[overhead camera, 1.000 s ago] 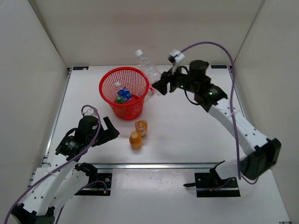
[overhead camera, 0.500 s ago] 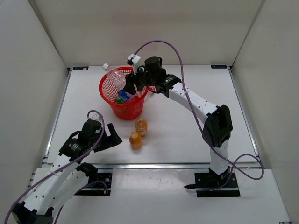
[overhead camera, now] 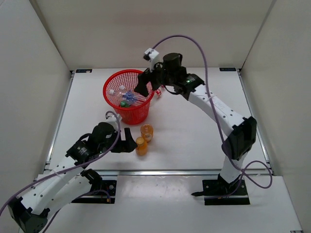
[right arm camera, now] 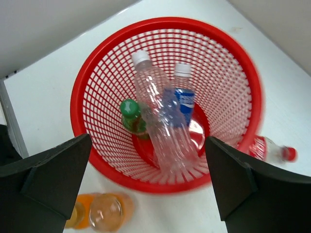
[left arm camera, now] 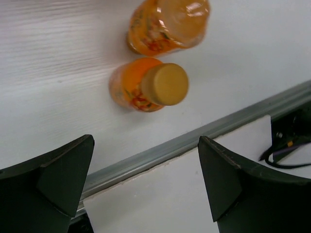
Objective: Put the plastic bottles in the bin
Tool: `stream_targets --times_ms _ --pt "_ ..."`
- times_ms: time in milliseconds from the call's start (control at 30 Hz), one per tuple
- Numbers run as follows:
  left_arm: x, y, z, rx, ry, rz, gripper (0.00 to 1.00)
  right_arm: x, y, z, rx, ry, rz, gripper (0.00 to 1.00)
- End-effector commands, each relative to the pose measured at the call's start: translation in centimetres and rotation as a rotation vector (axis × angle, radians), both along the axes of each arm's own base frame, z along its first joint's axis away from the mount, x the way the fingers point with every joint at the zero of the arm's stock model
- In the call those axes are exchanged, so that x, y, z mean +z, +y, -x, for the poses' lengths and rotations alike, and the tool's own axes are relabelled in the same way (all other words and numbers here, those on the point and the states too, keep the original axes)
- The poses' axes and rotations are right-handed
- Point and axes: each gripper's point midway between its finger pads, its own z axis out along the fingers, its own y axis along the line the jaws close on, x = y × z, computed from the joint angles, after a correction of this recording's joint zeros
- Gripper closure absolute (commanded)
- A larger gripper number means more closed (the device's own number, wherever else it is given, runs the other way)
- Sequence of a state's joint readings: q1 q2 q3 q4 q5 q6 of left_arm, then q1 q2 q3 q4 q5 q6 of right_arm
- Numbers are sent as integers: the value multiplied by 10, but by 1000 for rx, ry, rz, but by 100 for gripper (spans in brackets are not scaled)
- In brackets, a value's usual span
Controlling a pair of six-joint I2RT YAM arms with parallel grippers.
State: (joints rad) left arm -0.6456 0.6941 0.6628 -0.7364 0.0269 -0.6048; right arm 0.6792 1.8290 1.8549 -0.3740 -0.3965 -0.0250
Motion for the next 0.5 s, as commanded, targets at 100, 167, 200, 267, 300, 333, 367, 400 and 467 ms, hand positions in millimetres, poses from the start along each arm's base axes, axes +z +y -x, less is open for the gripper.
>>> stream_targets --times_ms 100,167,200,267,300,333,367,400,467 --pt "-12 -52 18 -295 -32 -61 1 14 -78 25 -141 58 -10 1" --pt "-18 -60 27 -364 -25 -136 1 13 -99 32 -178 60 -8 0" --pt "-20 -65 28 -387 -15 -156 2 1 -108 34 -196 88 5 0" --pt "-32 -58 17 -338 -9 -233 1 -2 -124 43 -224 95 5 1" --pt "-37 -56 14 -331 -5 -263 1 -12 -131 45 -241 107 10 0" --pt "-40 -49 6 -263 -9 -311 2 -18 -142 48 -265 107 9 1" --pt "-43 -44 0 -237 -12 -330 1 -8 -146 56 -267 85 -13 1" --pt "-50 -41 -2 -219 4 -353 1 -23 -155 55 -288 113 -5 1" --pt "-61 -46 -8 -216 1 -340 1 -17 -168 63 -311 111 -35 1"
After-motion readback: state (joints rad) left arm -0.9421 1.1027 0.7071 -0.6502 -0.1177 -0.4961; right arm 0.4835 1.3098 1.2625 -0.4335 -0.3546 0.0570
